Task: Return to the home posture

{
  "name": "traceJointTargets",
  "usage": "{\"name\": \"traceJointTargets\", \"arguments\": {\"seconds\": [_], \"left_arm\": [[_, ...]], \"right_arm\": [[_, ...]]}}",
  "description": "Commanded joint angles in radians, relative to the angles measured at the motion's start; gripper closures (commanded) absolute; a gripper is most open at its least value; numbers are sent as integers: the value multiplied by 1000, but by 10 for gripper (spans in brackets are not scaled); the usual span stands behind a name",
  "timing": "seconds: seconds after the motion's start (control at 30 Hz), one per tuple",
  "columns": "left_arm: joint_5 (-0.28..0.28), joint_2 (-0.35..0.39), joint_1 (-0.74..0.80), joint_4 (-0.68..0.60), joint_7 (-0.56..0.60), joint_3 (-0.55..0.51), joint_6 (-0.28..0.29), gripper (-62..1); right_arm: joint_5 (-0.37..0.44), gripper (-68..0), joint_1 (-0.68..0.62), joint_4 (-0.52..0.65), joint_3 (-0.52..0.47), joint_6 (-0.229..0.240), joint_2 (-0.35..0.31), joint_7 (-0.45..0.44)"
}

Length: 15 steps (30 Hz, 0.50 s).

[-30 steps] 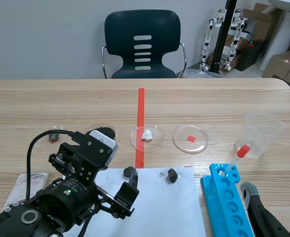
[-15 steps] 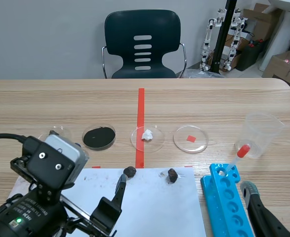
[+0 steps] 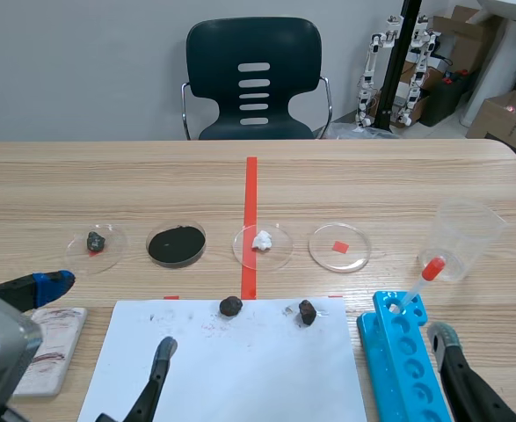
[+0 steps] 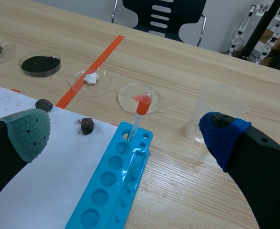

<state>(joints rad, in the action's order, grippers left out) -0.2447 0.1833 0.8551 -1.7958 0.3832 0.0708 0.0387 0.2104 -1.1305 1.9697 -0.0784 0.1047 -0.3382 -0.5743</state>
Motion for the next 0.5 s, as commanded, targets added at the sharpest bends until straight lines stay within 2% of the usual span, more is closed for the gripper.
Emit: {"name": "traceJointTargets", "arguments": {"seconds": [0.0,0.3,0.47], "left_arm": [[-12,-2,24,-26,27,5,1,-602],[-39,-2,126,-97,40,5,-54,-602],[-60,-2,168,-170,40,5,-55,-602]], "right_arm": [[10,-679,3,14,-6,-3,0,-14],[10,-679,3,14,-6,-3,0,-14],[10,-679,3,14,-6,-3,0,-14]]}}
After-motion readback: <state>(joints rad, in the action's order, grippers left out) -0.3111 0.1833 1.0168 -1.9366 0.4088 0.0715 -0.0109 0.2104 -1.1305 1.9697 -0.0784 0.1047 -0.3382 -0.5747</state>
